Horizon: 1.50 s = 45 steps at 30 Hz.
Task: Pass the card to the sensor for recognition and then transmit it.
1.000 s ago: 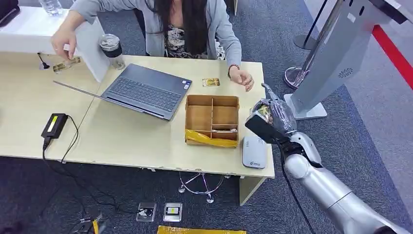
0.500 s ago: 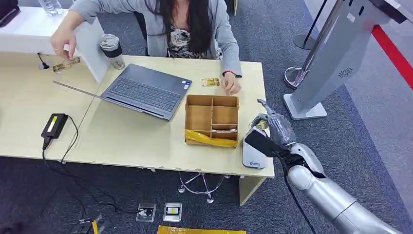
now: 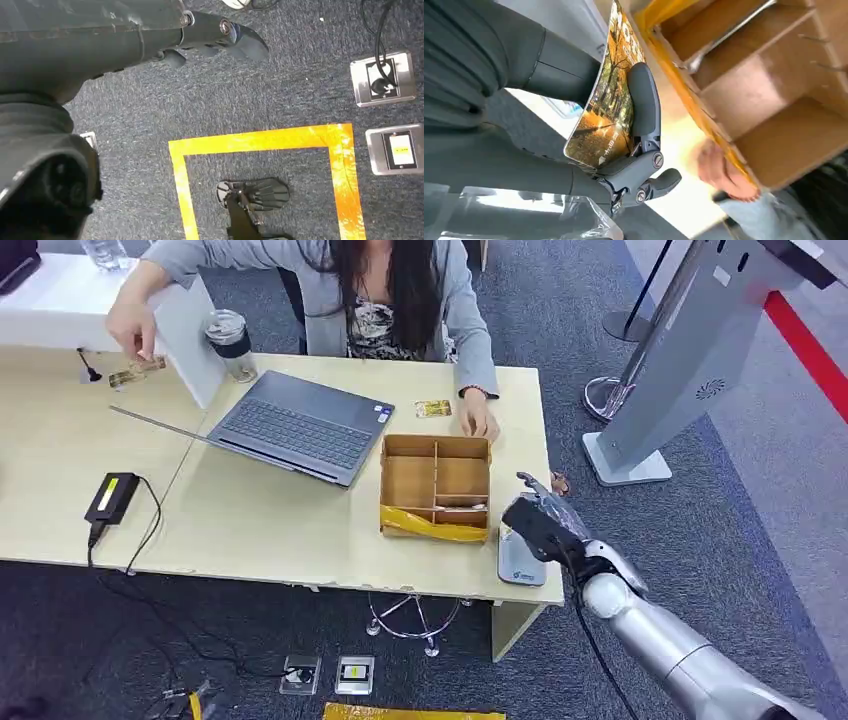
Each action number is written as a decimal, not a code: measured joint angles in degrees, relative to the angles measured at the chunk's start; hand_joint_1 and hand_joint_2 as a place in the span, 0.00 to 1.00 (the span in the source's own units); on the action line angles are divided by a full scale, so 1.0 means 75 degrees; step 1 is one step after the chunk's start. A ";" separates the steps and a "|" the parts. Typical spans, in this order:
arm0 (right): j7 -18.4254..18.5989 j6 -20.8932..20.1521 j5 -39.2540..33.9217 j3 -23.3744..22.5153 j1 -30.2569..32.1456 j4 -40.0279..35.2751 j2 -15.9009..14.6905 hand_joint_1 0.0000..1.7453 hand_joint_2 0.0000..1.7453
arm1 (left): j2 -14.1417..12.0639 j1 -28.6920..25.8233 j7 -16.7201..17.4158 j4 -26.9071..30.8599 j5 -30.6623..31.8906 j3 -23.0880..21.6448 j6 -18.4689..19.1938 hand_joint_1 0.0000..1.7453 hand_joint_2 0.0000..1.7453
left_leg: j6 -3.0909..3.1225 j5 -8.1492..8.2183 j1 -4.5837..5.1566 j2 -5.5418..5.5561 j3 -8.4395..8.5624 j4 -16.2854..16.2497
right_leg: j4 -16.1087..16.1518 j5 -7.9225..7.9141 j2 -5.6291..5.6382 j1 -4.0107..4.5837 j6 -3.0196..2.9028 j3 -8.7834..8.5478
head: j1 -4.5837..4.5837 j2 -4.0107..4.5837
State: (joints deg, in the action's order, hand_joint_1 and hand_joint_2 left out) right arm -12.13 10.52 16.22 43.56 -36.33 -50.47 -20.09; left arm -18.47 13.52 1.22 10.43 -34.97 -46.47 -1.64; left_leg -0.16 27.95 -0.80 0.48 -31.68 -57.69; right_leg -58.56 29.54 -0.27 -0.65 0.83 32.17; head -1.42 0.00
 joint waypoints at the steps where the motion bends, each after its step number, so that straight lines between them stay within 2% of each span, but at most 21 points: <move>1: 0.0000 -0.0046 -0.0106 0.0006 -0.0021 0.0063 0.0009 1.00 1.00 | 0.0000 -0.0004 0.0000 0.0000 0.0000 0.0000 0.0023 0.00 0.00 | 0.0000 0.0000 0.0000 0.0000 -0.0001 0.0000 | 0.0000 0.0000 -0.0001 0.0000 0.0000 0.0001 | 0.0000 0.0000; 8: 0.0026 -0.0239 -0.0519 0.0064 -0.0158 0.0291 0.0050 1.00 1.00 | -0.0003 -0.0031 0.0000 0.0000 -0.0003 0.0000 0.0056 0.00 0.00 | 0.0000 0.0000 0.0000 0.0000 -0.0001 0.0000 | 0.0000 0.0000 0.0003 -0.0001 0.0000 0.0002 | 0.0003 0.0000; 21: 0.0003 -0.0266 -0.1297 0.0047 0.0041 0.0522 0.0082 1.00 1.00 | -0.0041 -0.0109 0.0003 0.0000 -0.0140 0.0000 0.0032 0.00 0.00 | 0.0000 0.0000 0.0000 -0.0001 0.0003 0.0000 | 0.0000 0.0000 0.0007 0.0000 0.0000 0.0002 | 0.0000 0.0000; 28: -0.0003 -0.0120 -0.1367 0.0032 0.0165 0.0542 0.0082 1.00 1.00 | -0.0085 -0.0170 0.0000 0.0000 -0.0189 0.0000 0.0009 0.00 0.00 | 0.0000 0.0000 0.0000 -0.0003 0.0004 0.0000 | 0.0001 0.0000 0.0010 0.0000 0.0000 0.0003 | 0.0000 0.0000; 38: 0.0099 -0.0289 -0.1767 -0.0143 0.0183 0.0545 0.0017 1.00 1.00 | -0.0172 -0.0250 0.0000 0.0000 -0.0227 0.0003 0.0035 0.00 0.00 | 0.0000 0.0000 0.0000 -0.0006 0.0004 0.0000 | 0.0001 0.0000 0.0013 0.0000 0.0000 0.0004 | 0.0000 0.0000; 45: -0.0134 -0.0306 -0.1804 -0.0149 0.0197 0.0580 0.0017 1.00 1.00 | -0.0189 -0.0342 -0.0003 0.0000 -0.0297 0.0003 0.0047 0.00 0.00 | 0.0000 0.0000 0.0000 -0.0006 0.0004 0.0000 | 0.0001 0.0000 0.0013 0.0000 0.0000 0.0003 | 0.0000 0.0000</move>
State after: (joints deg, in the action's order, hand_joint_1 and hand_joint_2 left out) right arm -13.14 8.22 2.69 42.45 -34.86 -46.12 -19.96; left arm -19.89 10.95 1.20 10.43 -37.20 -46.45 -1.29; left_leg -0.16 27.95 -0.80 0.44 -31.65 -57.69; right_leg -58.55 29.53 -0.17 -0.66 0.83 32.20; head -1.42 0.00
